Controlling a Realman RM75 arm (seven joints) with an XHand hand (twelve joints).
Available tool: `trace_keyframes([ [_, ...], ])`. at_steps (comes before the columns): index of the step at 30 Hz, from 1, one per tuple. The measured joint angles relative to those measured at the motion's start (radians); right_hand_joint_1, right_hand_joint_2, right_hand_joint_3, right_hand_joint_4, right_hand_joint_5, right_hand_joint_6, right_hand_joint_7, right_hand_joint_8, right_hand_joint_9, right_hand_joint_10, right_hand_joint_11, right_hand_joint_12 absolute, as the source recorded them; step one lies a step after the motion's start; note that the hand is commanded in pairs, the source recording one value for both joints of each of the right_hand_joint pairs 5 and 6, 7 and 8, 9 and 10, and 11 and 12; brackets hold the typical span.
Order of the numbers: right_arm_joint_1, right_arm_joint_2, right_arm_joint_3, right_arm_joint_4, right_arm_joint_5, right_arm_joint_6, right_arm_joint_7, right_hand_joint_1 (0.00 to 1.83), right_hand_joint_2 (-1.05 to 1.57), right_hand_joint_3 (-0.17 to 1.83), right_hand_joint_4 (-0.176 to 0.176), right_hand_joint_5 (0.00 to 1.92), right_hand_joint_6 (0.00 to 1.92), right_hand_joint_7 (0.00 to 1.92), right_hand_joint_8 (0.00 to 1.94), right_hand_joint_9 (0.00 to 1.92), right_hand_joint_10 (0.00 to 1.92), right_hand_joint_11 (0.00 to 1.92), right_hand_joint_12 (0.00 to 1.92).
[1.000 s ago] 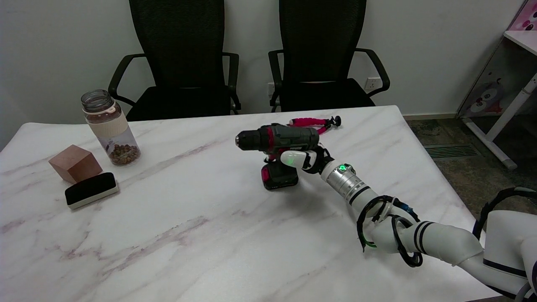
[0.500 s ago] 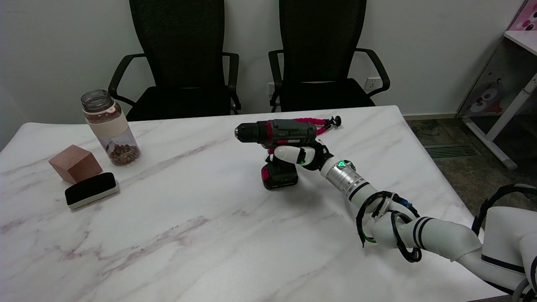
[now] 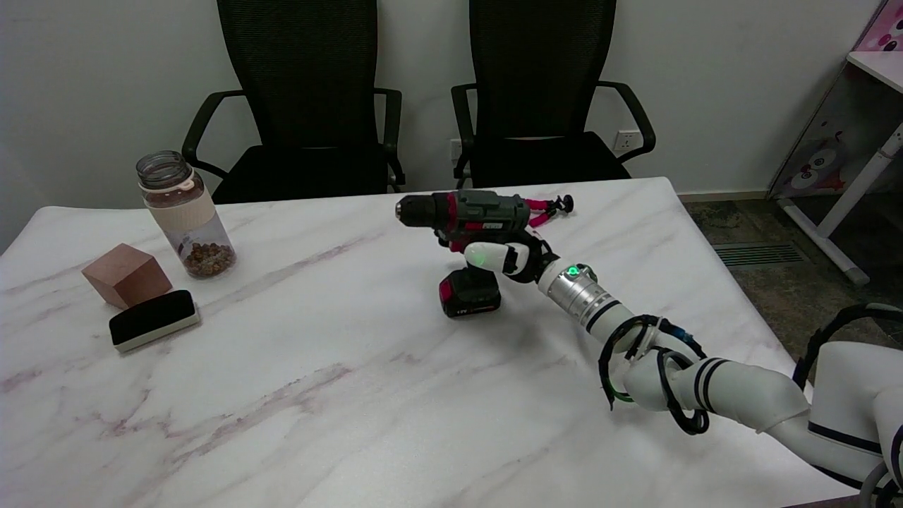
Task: Pick up the power screwdriver.
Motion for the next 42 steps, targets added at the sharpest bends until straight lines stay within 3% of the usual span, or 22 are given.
trace_keyframes([
  [5, 0.0, 0.003, 0.002, -0.002, -0.003, 0.0, 0.002, 0.95, -0.24, 0.95, 0.078, 0.56, 0.56, 0.56, 0.56, 0.39, 0.39, 0.39, 0.39],
  [26, -0.047, 0.034, 0.02, -0.074, -0.001, 0.008, 0.012, 0.99, -0.23, 0.86, 0.015, 0.49, 0.49, 0.49, 0.49, 0.42, 0.42, 0.44, 0.44],
  [28, -0.054, 0.037, 0.025, -0.082, 0.0, 0.01, 0.013, 1.0, -0.18, 0.81, 0.013, 0.51, 0.51, 0.51, 0.51, 0.44, 0.44, 0.52, 0.52],
  [32, -0.068, 0.042, 0.036, -0.098, 0.0, 0.011, 0.014, 1.04, -0.06, 0.68, 0.015, 0.54, 0.54, 0.54, 0.54, 0.54, 0.54, 0.86, 0.86],
  [35, -0.075, 0.044, 0.042, -0.106, 0.001, 0.013, 0.016, 1.07, 0.0, 0.73, 0.0, 0.59, 0.59, 0.59, 0.59, 0.63, 0.63, 1.0, 1.0],
  [40, -0.081, 0.048, 0.048, -0.117, 0.001, 0.013, 0.016, 1.1, 0.12, 0.75, -0.022, 0.65, 0.65, 0.65, 0.65, 0.79, 0.79, 1.0, 1.0],
  [42, -0.082, 0.049, 0.05, -0.119, 0.0, 0.013, 0.016, 1.11, 0.2, 0.71, -0.057, 0.68, 0.68, 0.68, 0.68, 0.82, 0.82, 0.95, 0.95],
])
